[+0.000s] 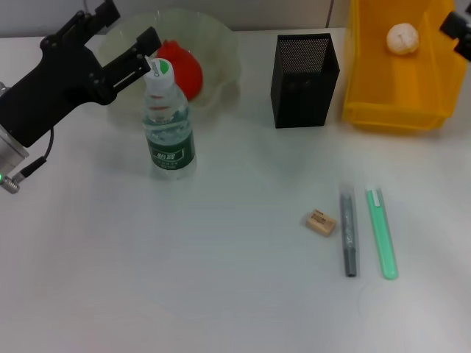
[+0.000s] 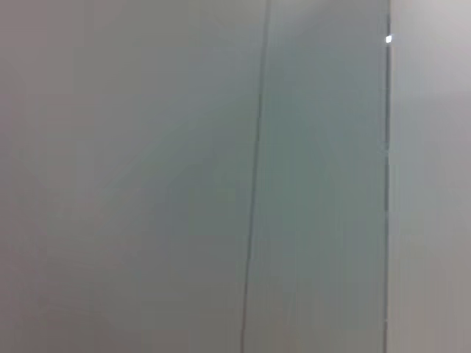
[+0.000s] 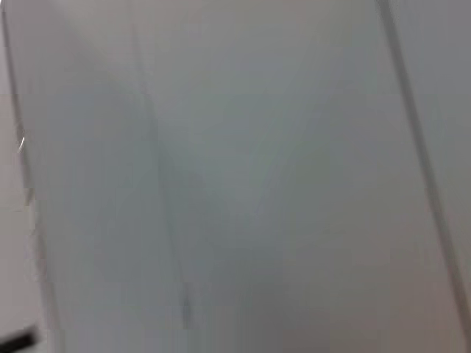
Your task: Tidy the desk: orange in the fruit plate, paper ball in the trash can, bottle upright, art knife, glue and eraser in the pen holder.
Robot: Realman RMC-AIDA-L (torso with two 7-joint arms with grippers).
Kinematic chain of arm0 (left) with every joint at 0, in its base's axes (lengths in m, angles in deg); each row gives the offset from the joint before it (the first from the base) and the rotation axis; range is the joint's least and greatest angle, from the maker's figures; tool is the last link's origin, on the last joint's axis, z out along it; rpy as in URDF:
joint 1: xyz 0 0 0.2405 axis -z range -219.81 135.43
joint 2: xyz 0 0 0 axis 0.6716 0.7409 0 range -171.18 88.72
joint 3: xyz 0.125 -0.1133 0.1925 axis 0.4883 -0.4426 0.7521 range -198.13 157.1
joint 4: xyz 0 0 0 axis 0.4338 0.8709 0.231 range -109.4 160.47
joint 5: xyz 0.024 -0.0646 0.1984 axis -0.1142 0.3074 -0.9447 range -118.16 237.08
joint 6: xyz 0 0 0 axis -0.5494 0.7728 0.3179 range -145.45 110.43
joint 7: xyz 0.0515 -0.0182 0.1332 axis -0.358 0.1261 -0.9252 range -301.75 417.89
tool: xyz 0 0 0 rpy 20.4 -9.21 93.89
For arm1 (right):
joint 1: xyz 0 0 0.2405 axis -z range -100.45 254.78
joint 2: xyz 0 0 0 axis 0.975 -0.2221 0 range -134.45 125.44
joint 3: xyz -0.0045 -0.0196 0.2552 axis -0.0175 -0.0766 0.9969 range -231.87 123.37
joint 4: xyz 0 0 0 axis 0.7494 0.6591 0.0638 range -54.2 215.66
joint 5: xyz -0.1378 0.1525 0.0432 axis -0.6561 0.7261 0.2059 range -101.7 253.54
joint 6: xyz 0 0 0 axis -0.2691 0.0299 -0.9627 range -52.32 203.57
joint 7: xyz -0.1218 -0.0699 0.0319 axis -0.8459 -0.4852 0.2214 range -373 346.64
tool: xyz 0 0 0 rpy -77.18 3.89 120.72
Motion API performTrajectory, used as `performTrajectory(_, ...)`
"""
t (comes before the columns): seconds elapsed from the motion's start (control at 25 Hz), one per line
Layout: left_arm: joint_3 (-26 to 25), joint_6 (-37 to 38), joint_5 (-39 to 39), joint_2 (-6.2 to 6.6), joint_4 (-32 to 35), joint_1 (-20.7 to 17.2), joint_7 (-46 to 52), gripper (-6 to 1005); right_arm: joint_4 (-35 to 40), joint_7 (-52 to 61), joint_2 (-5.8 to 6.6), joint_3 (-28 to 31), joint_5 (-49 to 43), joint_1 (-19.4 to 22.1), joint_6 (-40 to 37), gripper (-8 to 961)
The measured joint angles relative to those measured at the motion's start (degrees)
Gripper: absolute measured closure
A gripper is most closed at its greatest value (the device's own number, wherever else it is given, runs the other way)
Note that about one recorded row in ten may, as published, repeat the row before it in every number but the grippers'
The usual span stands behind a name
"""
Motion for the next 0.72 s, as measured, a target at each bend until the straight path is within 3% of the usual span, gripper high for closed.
performTrajectory(0.16, -0.87, 0.02, 0.35, -0.23, -2.15, 0.60, -1.71, 197, 15.23, 21.11, -0.09, -2.61, -14.19, -0.38, -0.19, 312)
performTrajectory(0.4, -1.01, -0.25, 1.77, -0.24, -4.26, 1.49, -3.44, 197, 36.25, 53.03, -0.22, -13.92, -39.53, -2.15, -1.72, 314)
performTrajectory(0.52, -1.05, -0.25, 2.82, -0.27, -5.68, 2.00, -4.87, 197, 38.38, 64.90, -0.03, -20.06, -52.66, -6.30, -4.04, 316)
performTrajectory(0.72, -1.05, -0.34, 3.24, -0.51, -6.89, 2.33, -6.95, 197, 33.86, 74.41, 0.12, -26.92, -65.97, -12.69, -4.65, 316)
